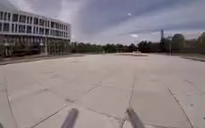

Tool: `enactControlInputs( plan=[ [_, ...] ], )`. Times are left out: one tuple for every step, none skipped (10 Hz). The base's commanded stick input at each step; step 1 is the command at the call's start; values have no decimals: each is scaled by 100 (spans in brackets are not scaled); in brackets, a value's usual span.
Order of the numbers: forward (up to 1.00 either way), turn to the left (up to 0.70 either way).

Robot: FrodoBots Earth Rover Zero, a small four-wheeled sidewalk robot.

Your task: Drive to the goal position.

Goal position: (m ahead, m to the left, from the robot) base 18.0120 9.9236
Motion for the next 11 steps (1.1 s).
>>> enactControlInputs(
  plan=[
    [50, 0],
    [50, 0],
    [50, 0],
    [50, 0],
    [50, 0],
    [50, 0],
    [50, 0],
    [50, 0],
    [50, 0],
    [50, 0],
    [50, 0]
  ],
)
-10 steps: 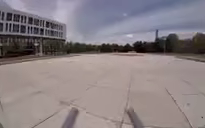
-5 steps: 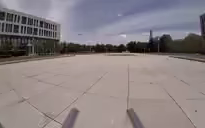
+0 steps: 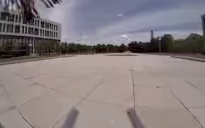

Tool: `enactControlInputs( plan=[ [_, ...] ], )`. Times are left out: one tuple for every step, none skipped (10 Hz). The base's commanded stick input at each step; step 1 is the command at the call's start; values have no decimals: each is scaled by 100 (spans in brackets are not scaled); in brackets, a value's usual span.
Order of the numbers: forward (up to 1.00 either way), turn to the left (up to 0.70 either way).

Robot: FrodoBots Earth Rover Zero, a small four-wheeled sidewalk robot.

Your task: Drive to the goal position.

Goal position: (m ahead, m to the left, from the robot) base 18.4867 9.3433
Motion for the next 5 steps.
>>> enactControlInputs(
  plan=[
    [50, 0],
    [50, 0],
    [50, 0],
    [50, 0],
    [50, 0]
  ],
)
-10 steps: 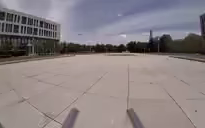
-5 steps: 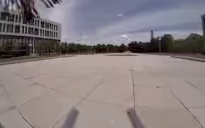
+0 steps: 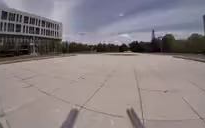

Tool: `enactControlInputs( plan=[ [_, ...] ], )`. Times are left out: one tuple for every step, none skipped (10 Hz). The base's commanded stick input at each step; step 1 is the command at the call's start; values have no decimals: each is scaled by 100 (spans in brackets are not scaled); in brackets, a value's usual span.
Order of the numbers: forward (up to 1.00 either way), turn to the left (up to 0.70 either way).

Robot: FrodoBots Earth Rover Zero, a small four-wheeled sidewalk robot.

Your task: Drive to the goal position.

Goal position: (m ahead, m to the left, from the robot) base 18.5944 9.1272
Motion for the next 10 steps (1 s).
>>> enactControlInputs(
  plan=[
    [50, 0],
    [50, 0],
    [50, 0],
    [50, 0],
    [50, 0],
    [50, 0],
    [50, 0],
    [50, 0],
    [50, 0],
    [50, 0]
  ],
)
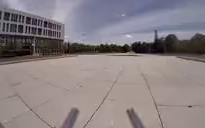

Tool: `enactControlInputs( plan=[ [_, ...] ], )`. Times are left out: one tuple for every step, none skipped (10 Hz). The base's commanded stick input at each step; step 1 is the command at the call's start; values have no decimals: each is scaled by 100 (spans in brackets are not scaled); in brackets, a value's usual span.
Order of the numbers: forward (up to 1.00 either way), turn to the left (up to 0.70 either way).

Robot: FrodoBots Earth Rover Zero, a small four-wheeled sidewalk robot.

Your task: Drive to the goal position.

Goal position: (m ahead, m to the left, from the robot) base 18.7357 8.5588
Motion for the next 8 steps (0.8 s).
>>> enactControlInputs(
  plan=[
    [50, 0],
    [50, 0],
    [50, 0],
    [50, 0],
    [50, 0],
    [50, 0],
    [50, 0],
    [50, 0]
  ],
)
